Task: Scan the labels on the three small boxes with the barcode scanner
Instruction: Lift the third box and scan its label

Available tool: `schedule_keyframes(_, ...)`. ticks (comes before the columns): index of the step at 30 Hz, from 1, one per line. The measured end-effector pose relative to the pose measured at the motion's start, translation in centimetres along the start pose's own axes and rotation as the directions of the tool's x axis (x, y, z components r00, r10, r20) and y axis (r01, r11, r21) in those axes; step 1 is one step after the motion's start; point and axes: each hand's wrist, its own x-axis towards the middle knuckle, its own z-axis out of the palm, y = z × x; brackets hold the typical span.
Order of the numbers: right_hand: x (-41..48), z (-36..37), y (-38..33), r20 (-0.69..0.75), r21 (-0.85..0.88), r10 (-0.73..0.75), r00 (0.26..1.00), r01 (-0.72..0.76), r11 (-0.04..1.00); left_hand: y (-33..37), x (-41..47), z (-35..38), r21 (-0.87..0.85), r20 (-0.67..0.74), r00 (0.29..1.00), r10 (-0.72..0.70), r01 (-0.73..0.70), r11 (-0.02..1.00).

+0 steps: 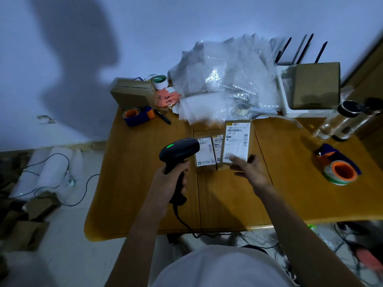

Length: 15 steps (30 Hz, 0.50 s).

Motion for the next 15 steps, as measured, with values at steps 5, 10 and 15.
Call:
schedule_keyframes(5,1.6,-2.4,0.7,-0.116,0.0,0.037,0.993,-0.038,0.999,-0.4,0.2,0.3,-0.053,-0.028,0.999,-0.031,0.029,0.998)
schedule_keyframes(10,3.1,-4.4,0.1,-0.202,0.01,0.07,0.977,-0.069,0.998,-0.6,0.3,0.7,-0.051,-0.018,0.999,-0.051,0.05,0.997)
schedule_keyframes(15,4.5,-5.3,-0.3,-0.236,-0.014,0.156,0.959,-0.164,0.986,-0.9,0.3,0.8,-0.05,-0.011,0.998,-0.055,0.054,0.997)
